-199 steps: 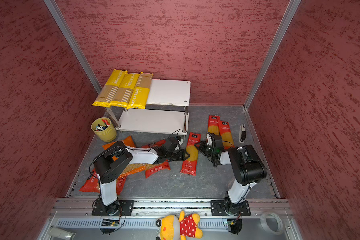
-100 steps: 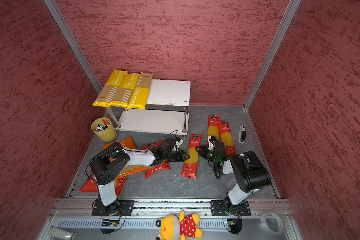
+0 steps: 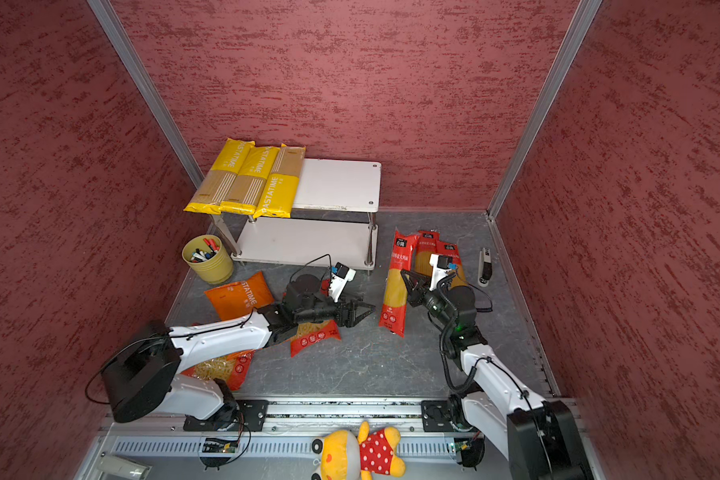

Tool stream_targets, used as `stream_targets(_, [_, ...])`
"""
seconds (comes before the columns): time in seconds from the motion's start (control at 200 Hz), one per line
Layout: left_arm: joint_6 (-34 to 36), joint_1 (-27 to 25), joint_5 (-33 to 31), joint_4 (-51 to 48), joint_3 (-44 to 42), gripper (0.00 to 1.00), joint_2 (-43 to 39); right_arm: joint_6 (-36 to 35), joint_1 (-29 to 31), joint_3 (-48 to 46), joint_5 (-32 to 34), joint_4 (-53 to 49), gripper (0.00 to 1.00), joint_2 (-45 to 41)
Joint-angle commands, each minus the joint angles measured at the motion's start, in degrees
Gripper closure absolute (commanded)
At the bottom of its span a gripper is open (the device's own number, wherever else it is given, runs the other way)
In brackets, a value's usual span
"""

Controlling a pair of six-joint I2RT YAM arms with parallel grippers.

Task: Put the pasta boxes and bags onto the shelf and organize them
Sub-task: 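Raise the spaghetti pack upright with both grippers toward the shelf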

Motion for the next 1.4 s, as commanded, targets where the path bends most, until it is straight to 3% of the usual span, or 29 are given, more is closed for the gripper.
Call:
stream_targets(0.0, [5.71,1.31,3.3,0.95,1.95,0.25,-3.05,-4.59,0.13,6.03,1.7,2.97,1.0,-5.37])
stream_targets(0.14, [2.69,5.26,10.89,-4.5,9.31,0.28,-1.2,0.67,0.12,10.86,-3.14,9.41,1.0,-5.14])
stream_targets(0.286, [-2.97,9.44,18.97,-0.74,13.08,0.27,0.35,6.81,0.29,17.22,-11.31,14.38,1.0,-2.46])
stream_targets(0.506, [-4.09,10.04,29.78,0.92,19.02,0.27,2.55,8.02,2.55,23.93,-17.16,15.09,1.0,0.69])
stream_targets(0.967, [-7.86,10.52,35.14,10.21,20.56,0.44,4.99,13.58,6.04,27.52,-20.41,24.82,1.0,6.92])
stream_targets(1.262, [-8.52,10.86,35.28,12.29,20.47,0.68,5.06,17.24,6.12,25.63,-18.87,29.35,1.0,9.1])
stream_targets(1.398, [-8.16,11.2,34.81,11.87,20.29,0.73,4.65,16.69,6.09,25.78,-17.34,26.4,0.97,9.08])
